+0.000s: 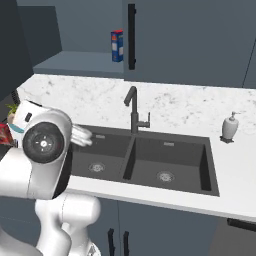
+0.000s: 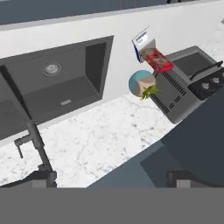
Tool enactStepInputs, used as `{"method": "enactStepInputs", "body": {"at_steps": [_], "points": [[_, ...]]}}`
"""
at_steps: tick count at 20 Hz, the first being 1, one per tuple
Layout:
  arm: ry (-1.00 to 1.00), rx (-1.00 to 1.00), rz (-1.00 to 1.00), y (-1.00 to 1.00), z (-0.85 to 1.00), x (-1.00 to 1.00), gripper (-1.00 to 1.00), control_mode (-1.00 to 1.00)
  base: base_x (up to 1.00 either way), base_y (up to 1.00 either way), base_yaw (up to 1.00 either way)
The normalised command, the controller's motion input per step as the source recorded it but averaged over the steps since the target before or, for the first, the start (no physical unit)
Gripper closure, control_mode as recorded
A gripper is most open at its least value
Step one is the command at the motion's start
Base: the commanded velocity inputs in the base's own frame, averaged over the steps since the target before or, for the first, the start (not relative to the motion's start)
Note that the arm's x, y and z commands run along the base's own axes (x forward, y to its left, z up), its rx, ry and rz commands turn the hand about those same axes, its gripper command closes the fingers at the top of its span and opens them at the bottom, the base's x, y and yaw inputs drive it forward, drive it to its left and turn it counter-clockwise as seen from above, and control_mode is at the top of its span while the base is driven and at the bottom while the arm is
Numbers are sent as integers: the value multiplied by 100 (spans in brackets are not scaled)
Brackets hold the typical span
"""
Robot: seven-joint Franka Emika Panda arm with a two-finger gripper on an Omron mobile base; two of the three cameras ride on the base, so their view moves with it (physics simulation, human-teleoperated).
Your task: Pick the cereal and place it on the digital scale for weighing, and close the cabinet.
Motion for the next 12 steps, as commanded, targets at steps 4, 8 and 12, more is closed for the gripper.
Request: {"method": "enactStepInputs", "body": {"at_steps": [4,8,12], "points": [[-6,-6,4,100,-34,-26,-100,-100,0,0,0],[-9,0,0,92,-27,-40,-100,-100,0,0,0],[-18,0,0,85,-24,-56,-100,-100,0,0,0]]}}
